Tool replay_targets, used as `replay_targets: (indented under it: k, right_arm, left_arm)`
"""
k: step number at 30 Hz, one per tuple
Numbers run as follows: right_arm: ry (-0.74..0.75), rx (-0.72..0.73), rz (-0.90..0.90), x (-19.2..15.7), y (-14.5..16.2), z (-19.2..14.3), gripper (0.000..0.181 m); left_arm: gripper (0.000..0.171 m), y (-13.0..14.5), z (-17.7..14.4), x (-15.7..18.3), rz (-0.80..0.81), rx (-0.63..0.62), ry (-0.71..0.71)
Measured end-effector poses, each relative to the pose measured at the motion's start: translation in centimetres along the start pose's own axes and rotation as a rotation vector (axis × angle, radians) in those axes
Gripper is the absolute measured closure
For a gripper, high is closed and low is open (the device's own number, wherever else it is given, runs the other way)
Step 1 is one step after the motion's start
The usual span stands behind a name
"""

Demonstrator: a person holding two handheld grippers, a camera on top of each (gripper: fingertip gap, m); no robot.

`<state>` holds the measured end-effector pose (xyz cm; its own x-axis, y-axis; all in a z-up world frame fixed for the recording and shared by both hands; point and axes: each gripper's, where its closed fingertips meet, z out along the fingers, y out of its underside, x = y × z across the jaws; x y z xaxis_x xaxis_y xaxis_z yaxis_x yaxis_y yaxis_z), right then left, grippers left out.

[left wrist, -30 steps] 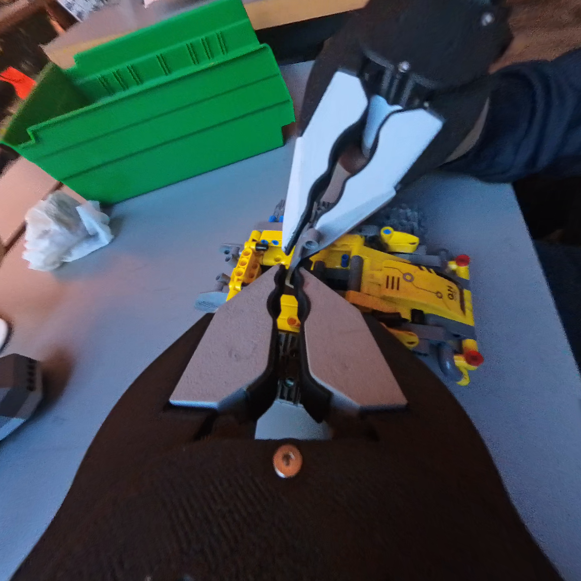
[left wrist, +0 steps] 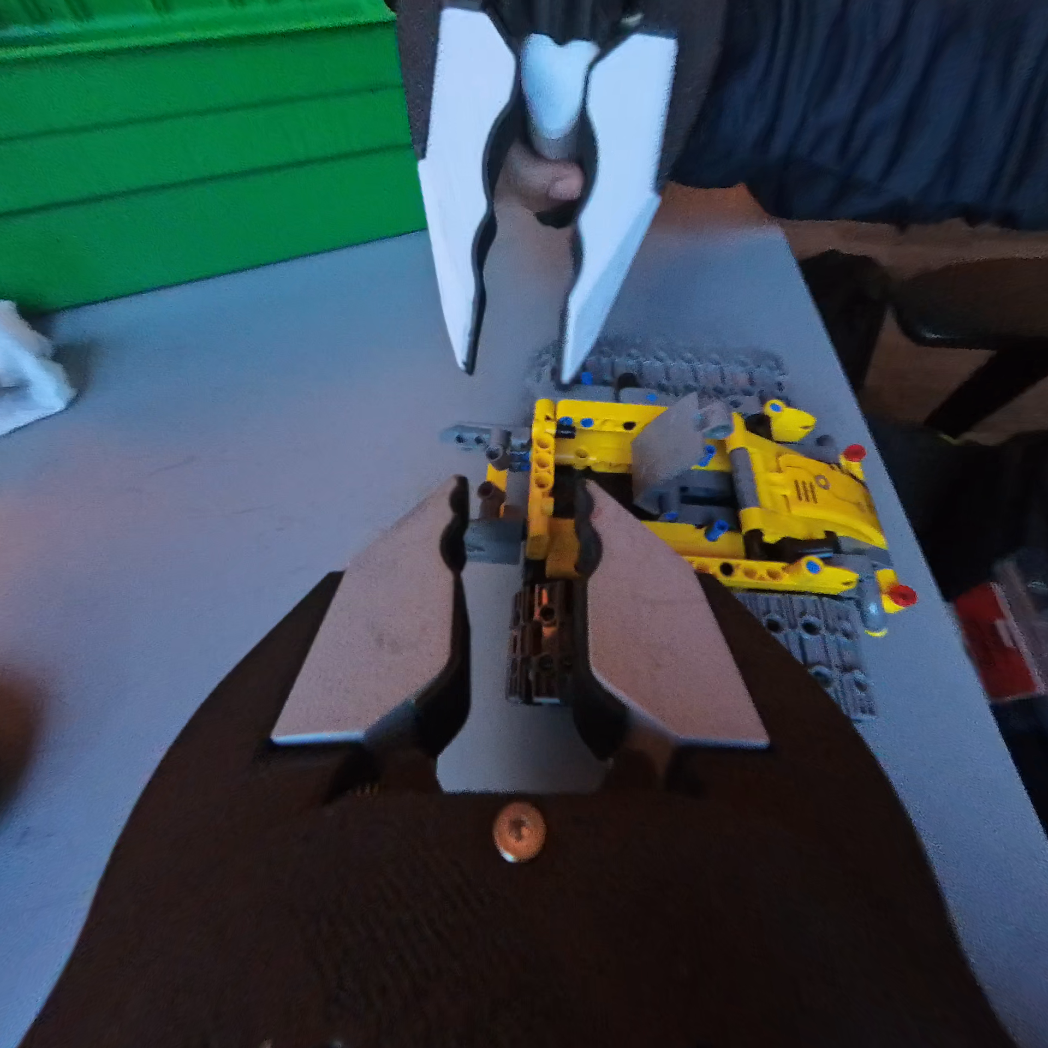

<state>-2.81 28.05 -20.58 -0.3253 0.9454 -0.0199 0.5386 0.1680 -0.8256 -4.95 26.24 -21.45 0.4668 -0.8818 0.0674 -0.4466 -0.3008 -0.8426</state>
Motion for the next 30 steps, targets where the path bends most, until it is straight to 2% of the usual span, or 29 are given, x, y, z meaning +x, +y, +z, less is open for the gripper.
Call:
replay_targets:
  k: [2, 6, 9, 12, 16, 17, 21, 26, 30]
  right_arm:
    - [-0.009, -0.029, 0.006, -0.1, 0.2, -0.2, 0.165]
    - [-0.051, -0.053, 0.071, -1.7, 0.5, 0.6, 0.151]
    - [-0.057, -0.055, 0.133, -1.9, 0.4, 0.8, 0.156]
    - [-0.088, -0.098, 0.200, -2.2, 0.5, 1.3, 0.160]
    - [-0.097, -0.144, 0.268, -2.0, 0.6, 1.6, 0.165]
    - [-0.092, -0.158, 0.268, -2.0, 0.6, 1.7, 0.167]
    - [0.001, -0.263, 0.122, -2.0, 0.5, 1.5, 0.167]
    - [0.097, -0.446, -0.092, -2.3, 0.5, 1.7, 0.167]
    - [0.177, -0.482, -0.157, -2.5, 0.5, 1.8, 0.167]
  left_arm:
    - [0.148, -0.2, 0.3, 0.4, -0.011, -0.002, 0.048]
    - [0.160, -0.6, 0.7, 1.1, -0.024, 0.018, 0.082]
    - [0.165, -0.5, 0.8, 0.8, -0.091, 0.020, 0.075]
    - [0.165, -0.6, 0.8, 0.9, -0.090, 0.026, 0.072]
    - [0.150, -0.6, 1.7, 1.7, -0.114, 0.017, 0.115]
    - [0.152, -0.6, 1.7, 1.7, -0.117, 0.009, 0.108]
    - [0.163, -0.3, 1.4, 1.2, -0.075, -0.033, 0.021]
    - [0.166, -0.2, 1.4, 1.3, -0.002, -0.082, -0.037]
    - [0.166, -0.3, 1.3, 1.5, 0.057, -0.077, -0.108]
